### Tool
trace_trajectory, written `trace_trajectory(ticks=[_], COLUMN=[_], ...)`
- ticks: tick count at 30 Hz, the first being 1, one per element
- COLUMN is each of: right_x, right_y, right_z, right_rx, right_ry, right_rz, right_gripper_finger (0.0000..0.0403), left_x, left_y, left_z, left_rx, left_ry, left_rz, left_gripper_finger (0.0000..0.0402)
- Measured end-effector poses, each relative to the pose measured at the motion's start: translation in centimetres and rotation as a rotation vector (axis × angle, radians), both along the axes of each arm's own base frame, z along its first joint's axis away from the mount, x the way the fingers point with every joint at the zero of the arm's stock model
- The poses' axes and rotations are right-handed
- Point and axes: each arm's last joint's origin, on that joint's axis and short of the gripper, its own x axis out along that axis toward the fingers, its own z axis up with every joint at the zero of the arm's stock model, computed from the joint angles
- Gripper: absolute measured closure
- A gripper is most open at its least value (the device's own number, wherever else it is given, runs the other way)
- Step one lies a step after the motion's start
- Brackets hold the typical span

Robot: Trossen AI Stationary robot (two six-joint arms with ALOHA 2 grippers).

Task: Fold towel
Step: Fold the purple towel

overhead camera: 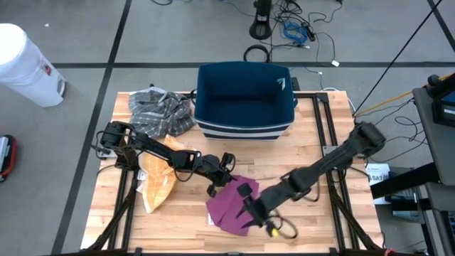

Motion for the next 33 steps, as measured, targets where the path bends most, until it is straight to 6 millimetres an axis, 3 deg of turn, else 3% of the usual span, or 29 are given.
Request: trace_trajectory(ticks=[5,10,17,27,33], right_x=[-3.9,-6.0,-5.3,-4.9,-5.0], right_y=[-2.5,-4.0,-3.9,-3.6,-3.1], right_z=[-2.5,-5.8,-9.5,-14.0,-16.5], right_rx=[0.085,0.175,0.231,0.241,0.267], right_ry=[-0.067,-0.129,-0.040,0.131,0.210], right_rz=[-0.102,-0.206,-0.276,-0.425,-0.477], right_gripper_finger=[0.0253,0.0253,0.0253,0.0253,0.0253], left_x=[0.0,0.1,2.1,3.7,3.6], left_y=[-0.3,-0.2,-0.5,-1.0,-1.5], left_z=[0.0,-0.4,-2.2,-0.2,-0.2], left_rx=[-0.001,-0.009,0.000,-0.012,-0.036], left_ry=[-0.002,0.006,0.041,-0.017,-0.010], left_rz=[-0.007,0.000,0.017,0.005,-0.001], left_gripper_finger=[0.0399,0.0399,0.0388,0.0279,0.0229])
